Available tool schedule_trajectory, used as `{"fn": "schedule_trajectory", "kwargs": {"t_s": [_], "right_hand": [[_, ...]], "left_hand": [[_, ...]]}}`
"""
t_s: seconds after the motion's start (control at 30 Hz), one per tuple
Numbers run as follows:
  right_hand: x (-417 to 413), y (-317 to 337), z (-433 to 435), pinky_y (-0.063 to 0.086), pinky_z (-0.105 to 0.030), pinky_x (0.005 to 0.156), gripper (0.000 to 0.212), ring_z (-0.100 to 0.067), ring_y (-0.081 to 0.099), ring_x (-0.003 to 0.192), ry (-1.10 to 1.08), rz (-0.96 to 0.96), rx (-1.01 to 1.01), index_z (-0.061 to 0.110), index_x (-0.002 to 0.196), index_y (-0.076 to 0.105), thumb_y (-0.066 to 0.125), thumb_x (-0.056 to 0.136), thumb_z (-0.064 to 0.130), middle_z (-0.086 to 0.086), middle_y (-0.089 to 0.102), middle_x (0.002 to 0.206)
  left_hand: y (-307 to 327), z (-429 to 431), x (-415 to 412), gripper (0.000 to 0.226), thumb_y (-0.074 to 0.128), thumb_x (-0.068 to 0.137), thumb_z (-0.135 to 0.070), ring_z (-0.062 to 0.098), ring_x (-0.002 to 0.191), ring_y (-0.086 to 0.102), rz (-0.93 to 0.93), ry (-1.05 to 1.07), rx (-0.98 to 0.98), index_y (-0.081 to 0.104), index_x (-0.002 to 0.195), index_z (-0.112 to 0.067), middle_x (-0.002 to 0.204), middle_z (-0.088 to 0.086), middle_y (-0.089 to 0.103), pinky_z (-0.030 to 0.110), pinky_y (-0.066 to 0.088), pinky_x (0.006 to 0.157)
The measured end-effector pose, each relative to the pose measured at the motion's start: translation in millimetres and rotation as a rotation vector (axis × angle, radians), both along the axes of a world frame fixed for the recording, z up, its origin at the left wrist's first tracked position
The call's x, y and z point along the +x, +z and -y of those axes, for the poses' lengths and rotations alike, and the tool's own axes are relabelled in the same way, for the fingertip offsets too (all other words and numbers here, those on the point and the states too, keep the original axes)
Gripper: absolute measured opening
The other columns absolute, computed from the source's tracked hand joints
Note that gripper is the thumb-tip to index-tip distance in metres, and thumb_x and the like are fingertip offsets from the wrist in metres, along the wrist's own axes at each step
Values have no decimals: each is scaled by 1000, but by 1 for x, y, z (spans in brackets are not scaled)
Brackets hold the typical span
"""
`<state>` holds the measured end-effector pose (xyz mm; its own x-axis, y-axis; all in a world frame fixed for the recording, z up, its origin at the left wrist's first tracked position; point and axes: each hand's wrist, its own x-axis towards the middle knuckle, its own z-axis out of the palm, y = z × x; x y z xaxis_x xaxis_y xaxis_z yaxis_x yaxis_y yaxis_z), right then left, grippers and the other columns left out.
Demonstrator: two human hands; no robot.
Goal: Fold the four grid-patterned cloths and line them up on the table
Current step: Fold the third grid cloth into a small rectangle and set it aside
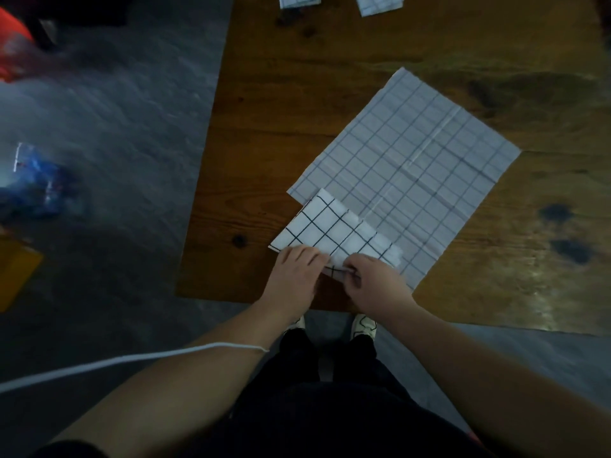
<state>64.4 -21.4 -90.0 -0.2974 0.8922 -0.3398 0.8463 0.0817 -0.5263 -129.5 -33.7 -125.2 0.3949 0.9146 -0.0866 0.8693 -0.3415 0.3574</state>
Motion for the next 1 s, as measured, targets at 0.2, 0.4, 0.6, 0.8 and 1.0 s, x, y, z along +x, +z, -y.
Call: {"fn": "schedule_trajectory", "kwargs": {"t_s": [0.2, 0.4, 0.6, 0.8, 1.0], "right_hand": [[24, 40, -17, 51, -31, 69, 16, -7, 61, 74, -259, -337, -169, 30, 104, 65, 50, 102, 36, 9, 66, 85], [67, 68, -71, 44, -42, 108, 38, -21, 66, 110, -623, -741, -298, 16, 112, 70, 41, 106, 40, -6, 72, 111], [78, 89, -80, 45, -51, 103, 47, -30, 62, 120, -504, -1059, -593, 14, 123, 68, 61, 90, 46, -11, 69, 123], [64, 94, -65, 54, -50, 98, 48, -26, 66, 108, -614, -771, -389, 18, 142, 47, 62, 97, 7, -10, 68, 122], [78, 95, -52, 53, -31, 83, 27, -16, 62, 101, -535, -628, -156, 35, 122, 62, 61, 99, 20, 4, 66, 108]], "left_hand": [[26, -12, -2, 35, 63, 89, -6, 24, 115, 60, 201, 225, -47, 69, 121, -16, 120, 2, 70, 32, 33, 102], [105, -40, -10, 18, 63, 99, -23, 12, 97, 64, 514, 488, -307, 68, 116, -20, 102, -11, 68, 21, 48, 78], [151, -52, -3, 30, 71, 94, -20, 19, 104, 72, 1009, 660, -524, 65, 123, -19, 114, 1, 75, 48, 58, 93], [148, -45, 23, 59, 66, 97, -26, 18, 109, 66, 970, 814, -455, 41, 150, -33, 128, 0, 63, 47, 56, 95], [137, -32, 36, 21, 59, 101, -24, 12, 117, 59, 956, 779, -414, 70, 109, -40, 122, -10, 65, 36, 50, 99]]}}
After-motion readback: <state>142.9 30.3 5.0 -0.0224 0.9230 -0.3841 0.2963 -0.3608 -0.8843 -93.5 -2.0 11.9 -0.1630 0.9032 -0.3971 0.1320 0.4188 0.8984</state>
